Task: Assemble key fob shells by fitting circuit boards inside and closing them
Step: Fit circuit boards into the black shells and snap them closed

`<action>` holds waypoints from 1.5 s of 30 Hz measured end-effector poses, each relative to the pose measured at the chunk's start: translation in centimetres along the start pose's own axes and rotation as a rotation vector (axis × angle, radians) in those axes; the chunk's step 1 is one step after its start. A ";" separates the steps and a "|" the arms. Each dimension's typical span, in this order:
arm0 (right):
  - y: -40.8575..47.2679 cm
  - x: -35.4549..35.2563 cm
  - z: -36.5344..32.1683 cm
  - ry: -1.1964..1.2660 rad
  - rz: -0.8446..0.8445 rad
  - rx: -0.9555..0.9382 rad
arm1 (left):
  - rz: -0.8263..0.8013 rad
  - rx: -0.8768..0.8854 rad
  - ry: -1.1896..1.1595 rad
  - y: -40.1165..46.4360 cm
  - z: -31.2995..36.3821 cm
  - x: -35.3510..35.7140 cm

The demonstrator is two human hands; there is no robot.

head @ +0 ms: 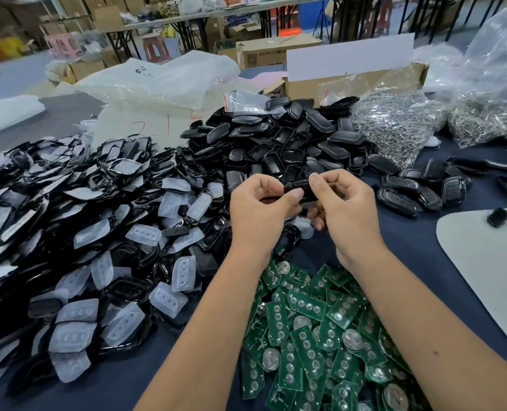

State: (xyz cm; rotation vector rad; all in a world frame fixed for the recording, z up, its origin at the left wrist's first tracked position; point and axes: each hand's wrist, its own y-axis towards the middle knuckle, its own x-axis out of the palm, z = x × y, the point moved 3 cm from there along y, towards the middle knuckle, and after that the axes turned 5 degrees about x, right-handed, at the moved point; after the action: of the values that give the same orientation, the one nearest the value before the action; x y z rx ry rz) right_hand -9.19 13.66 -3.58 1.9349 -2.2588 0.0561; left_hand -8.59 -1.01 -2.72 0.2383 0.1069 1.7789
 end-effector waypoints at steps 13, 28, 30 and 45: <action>1.9 -6.5 -1.5 0.690 0.754 0.079 | -0.240 0.222 0.608 2.9 0.0 11.1; 2.2 -4.8 -1.8 -0.195 0.078 0.226 | -0.478 0.781 1.214 8.5 -0.4 12.1; 2.2 -4.4 -1.3 -0.361 -0.119 0.233 | -0.262 0.660 0.944 8.9 0.8 10.2; -1.9 1.3 -1.5 -0.896 -0.884 0.002 | 0.210 0.029 0.128 2.7 0.8 -3.8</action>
State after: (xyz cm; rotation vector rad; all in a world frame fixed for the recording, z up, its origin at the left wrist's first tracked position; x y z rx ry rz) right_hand -7.33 12.27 -2.05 3.1622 -1.4174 -1.0862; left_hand -10.26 -5.35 -1.77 0.1605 0.2061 2.0027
